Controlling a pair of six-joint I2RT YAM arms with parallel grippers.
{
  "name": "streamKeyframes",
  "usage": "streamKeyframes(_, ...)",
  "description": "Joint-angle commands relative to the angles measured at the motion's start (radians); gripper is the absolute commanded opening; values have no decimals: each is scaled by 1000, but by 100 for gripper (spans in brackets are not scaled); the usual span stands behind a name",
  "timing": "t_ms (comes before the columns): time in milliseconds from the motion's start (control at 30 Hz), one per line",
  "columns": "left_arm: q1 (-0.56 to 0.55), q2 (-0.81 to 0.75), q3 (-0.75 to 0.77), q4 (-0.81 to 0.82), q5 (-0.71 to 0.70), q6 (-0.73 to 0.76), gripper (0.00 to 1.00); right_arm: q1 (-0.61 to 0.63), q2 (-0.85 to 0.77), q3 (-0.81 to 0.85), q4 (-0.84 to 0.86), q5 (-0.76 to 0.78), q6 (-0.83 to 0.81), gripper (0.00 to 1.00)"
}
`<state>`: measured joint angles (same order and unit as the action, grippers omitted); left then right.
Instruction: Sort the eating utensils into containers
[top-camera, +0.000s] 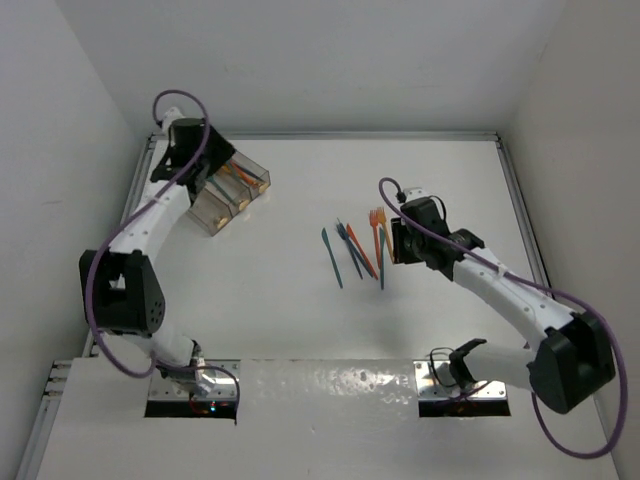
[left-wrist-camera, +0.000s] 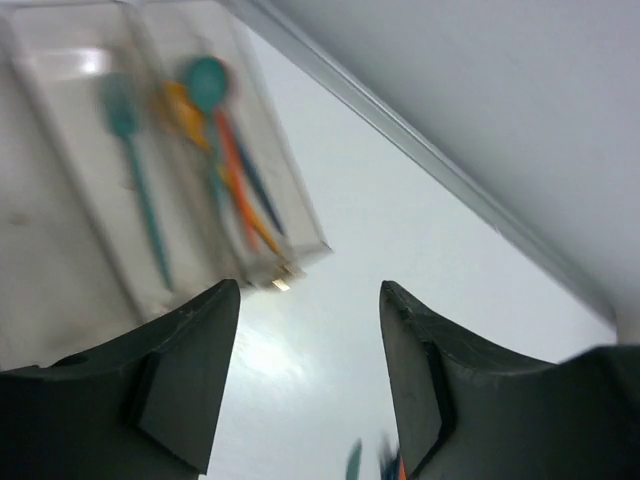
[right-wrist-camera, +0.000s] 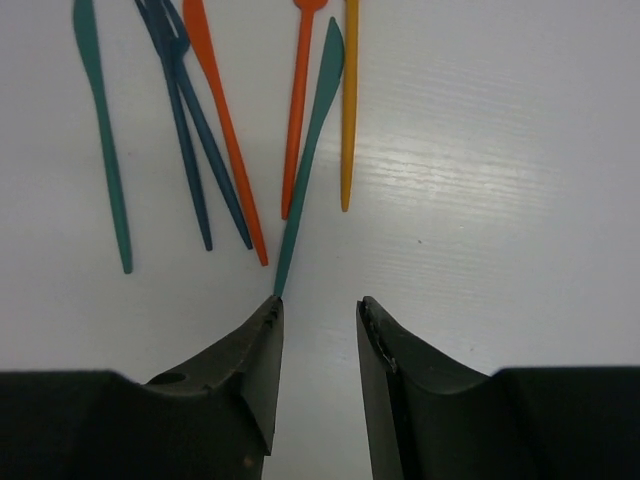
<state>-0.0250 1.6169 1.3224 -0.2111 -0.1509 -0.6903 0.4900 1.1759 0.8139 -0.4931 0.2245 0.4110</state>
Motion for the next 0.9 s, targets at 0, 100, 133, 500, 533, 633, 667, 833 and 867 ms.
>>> streamKeyframes(0,-159,-95,-55,-30,19,124,57,-40,82,30,85,-26,-11,35)
streamKeyframes(100,-272,-153,-129,-51,69,146,59,-76,157,37,123,-66,-18,34)
streamKeyframes(133,-294,-175,-147,-66,79,147,60,-82,175,48,134,-80,-20,34)
streamKeyframes(500,-484,-218,-328,-73,125,92,61,-100,459,212,192,-180,-31,32)
streamKeyframes(533,-484,-221,-328,-73,125,89,61,-100,476,221,191,-182,-26,32)
streamKeyframes(633,-486,-242,-356,-79,128,84,61,-100,534,255,202,-172,-23,31)
streamKeyframes(667,-486,-249,-367,-80,126,84,61,-100,551,266,205,-175,-24,30)
streamKeyframes(833,-486,-281,-381,-103,120,83,61,-100,674,343,192,-160,-18,29)
streamKeyframes(867,-486,-284,-382,-105,122,81,61,-100,688,352,189,-160,-15,29)
